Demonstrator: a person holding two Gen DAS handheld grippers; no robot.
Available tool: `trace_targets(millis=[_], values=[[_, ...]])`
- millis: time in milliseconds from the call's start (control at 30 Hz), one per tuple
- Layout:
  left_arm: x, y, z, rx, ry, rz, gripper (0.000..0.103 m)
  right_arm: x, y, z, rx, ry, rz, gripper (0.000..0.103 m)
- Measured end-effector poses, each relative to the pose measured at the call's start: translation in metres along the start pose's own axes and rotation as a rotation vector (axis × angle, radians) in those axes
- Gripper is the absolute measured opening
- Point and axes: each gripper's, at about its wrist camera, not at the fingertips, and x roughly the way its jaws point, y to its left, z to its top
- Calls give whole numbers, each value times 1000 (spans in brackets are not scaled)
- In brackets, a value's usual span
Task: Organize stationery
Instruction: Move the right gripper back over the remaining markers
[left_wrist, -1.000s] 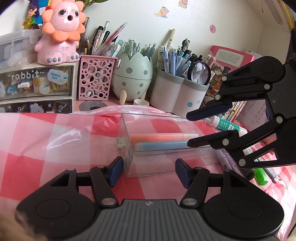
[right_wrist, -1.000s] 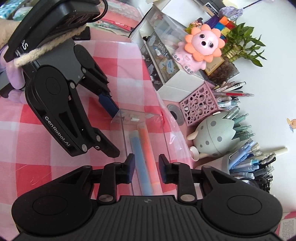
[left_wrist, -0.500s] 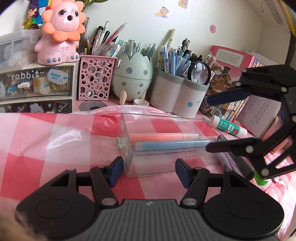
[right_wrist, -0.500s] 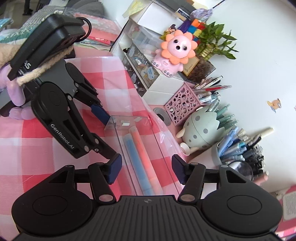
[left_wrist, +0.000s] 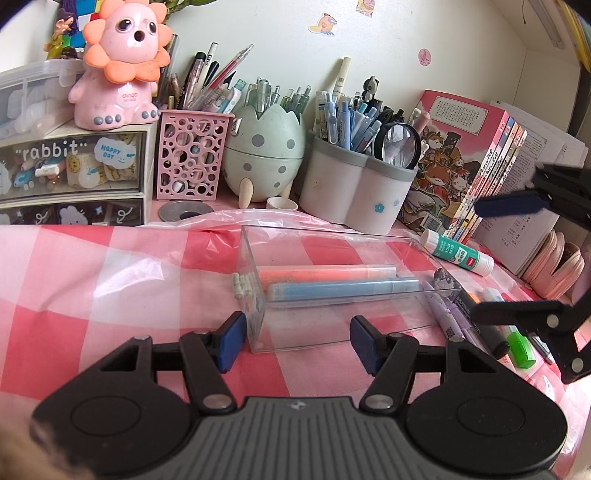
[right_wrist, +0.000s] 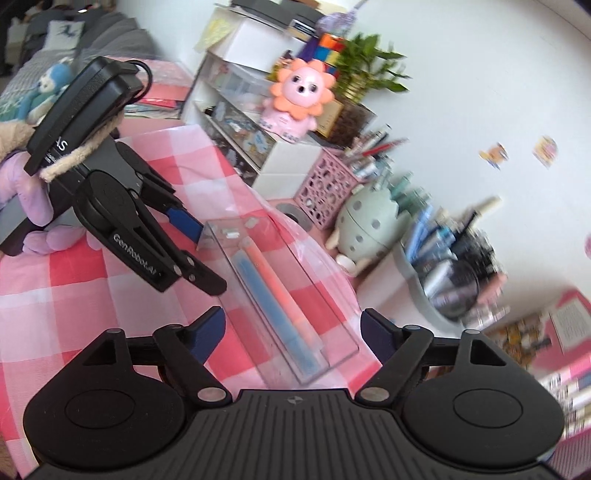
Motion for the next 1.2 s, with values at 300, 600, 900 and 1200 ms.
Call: trace_targets(millis=[300, 600, 900, 1200], values=[[0, 0, 0, 0, 0, 0, 35, -17, 0, -27, 187, 14, -93, 90], [0, 0, 0, 0, 0, 0, 35, -27, 0, -55, 453, 85, -169, 96], [0, 0, 0, 0, 0, 0, 35, -35, 1, -66, 646, 81, -157, 97], [0, 0, 0, -1, 0, 0, 35, -32, -24, -90, 862, 137, -189, 98]])
